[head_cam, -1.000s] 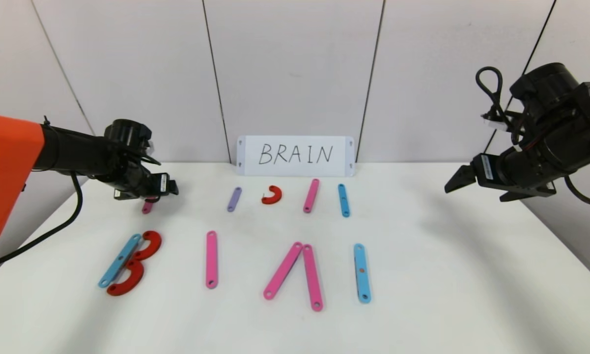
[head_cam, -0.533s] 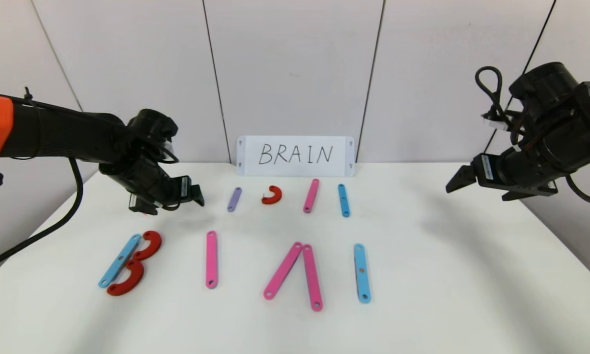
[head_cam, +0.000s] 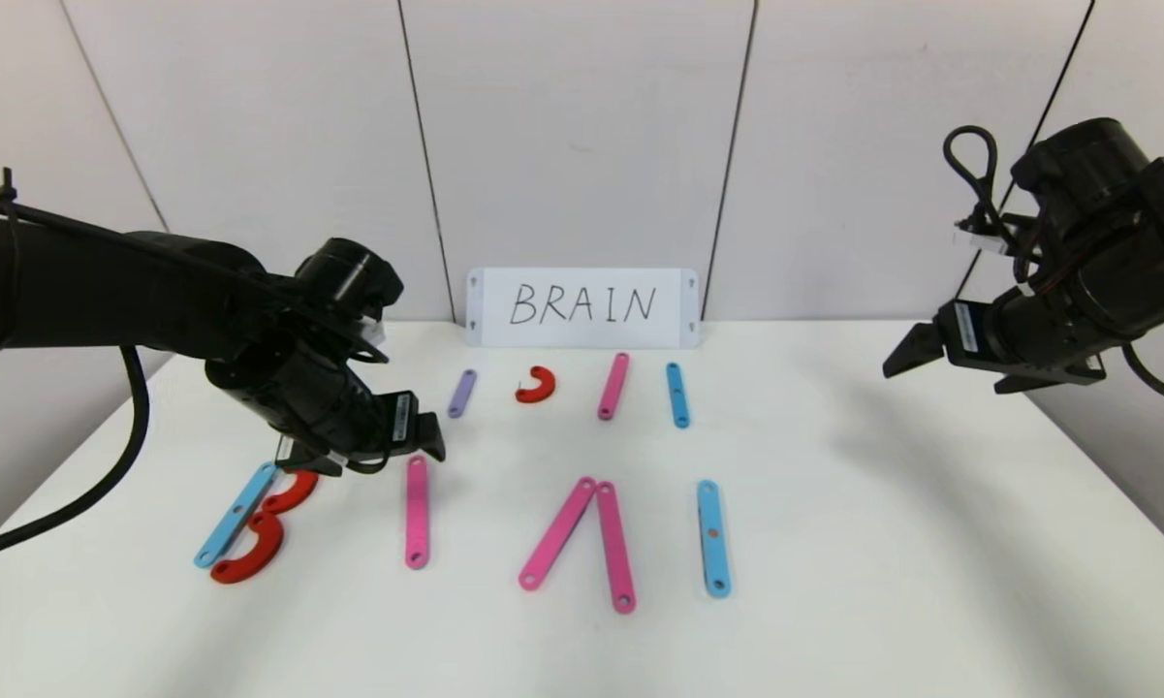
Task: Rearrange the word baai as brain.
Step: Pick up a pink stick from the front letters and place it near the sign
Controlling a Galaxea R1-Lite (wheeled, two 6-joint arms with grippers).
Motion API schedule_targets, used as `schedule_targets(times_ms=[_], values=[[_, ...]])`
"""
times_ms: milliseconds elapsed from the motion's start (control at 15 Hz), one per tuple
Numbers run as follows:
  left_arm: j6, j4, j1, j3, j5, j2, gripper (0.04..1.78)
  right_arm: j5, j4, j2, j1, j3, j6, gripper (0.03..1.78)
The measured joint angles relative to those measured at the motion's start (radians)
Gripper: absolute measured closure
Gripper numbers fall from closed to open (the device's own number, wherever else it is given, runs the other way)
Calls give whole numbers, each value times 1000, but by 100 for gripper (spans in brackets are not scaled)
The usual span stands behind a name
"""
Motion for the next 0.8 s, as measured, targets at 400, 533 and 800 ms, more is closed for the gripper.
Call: schedule_targets(times_ms=[400,533,800], values=[[-24,-20,-10,63,28,34,8,1,1,-9,0,0,1,7],[-28,-33,-14,68,39,67,8,2,2,-14,0,0,1,7],[-36,-80,-22,75,27,100,8,2,2,-19,0,0,1,7]])
